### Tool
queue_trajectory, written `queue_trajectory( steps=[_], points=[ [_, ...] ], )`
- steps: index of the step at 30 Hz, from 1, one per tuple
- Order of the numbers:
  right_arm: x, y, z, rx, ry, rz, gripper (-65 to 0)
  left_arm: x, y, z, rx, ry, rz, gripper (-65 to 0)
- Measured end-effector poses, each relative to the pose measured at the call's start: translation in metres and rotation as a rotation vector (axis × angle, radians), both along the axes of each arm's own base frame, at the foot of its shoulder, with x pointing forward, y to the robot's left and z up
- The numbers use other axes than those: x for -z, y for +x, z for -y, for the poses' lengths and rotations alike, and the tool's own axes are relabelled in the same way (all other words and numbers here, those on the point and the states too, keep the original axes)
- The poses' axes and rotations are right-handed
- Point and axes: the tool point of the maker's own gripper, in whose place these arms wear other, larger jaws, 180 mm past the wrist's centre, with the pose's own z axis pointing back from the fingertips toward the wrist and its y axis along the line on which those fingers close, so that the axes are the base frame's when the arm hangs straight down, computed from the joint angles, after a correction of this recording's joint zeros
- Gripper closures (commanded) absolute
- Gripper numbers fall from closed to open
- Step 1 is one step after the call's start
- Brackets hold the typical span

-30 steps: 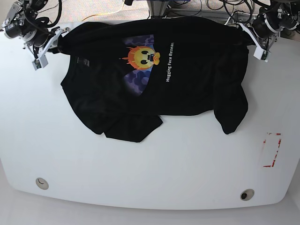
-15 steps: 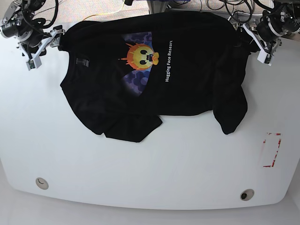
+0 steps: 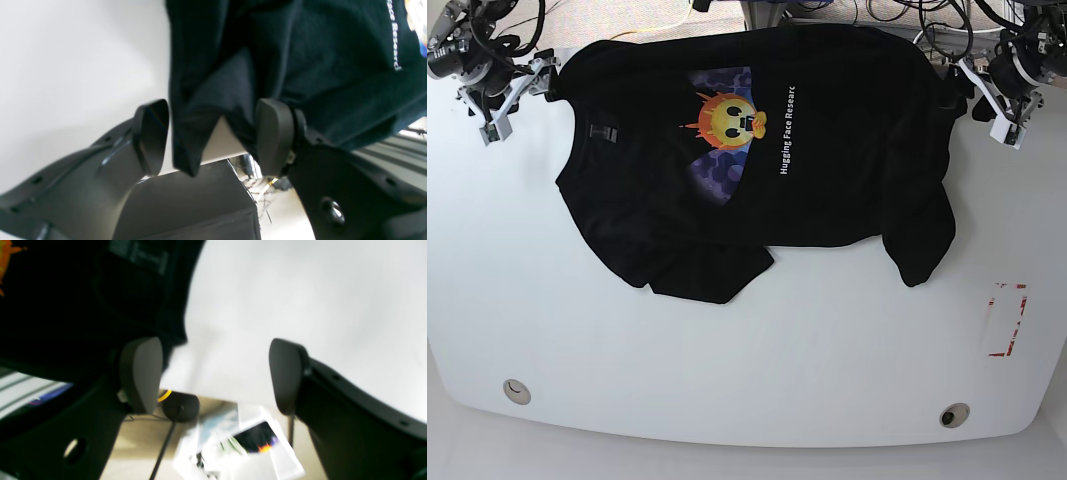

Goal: Layout the t-shirt on the table in an organized manner, then fold the t-shirt properly
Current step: 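Open both grippers and release the shirt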

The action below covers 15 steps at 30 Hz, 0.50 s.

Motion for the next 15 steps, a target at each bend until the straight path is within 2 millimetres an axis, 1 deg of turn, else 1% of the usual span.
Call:
queue_trajectory(
  steps=[3, 7, 10, 15],
  points=[
    [0.004, -0.010, 0.013, 0.017, -0.069, -0.055, -48.2, -0.004, 0.004, -0.006, -0.013, 0.012, 0.015, -38.6],
    [0.004, -0.008, 0.013, 0.019, -0.070, -0.048, -48.2, -0.011, 0.020, -0.007, -0.016, 0.015, 0.058, -38.6],
    [0.000, 0.001, 0.013, 0.025, -0.067, -0.011, -48.2, -0.019, 0.031, -0.010, -0.022, 0.014, 0.100, -38.6],
    [-0.014, 0.026, 0.025, 0.064, -0.092, 0.070, -48.2, -0.031, 0.047, -0.021, -0.055, 0.043, 0.151, -38.6]
  ],
)
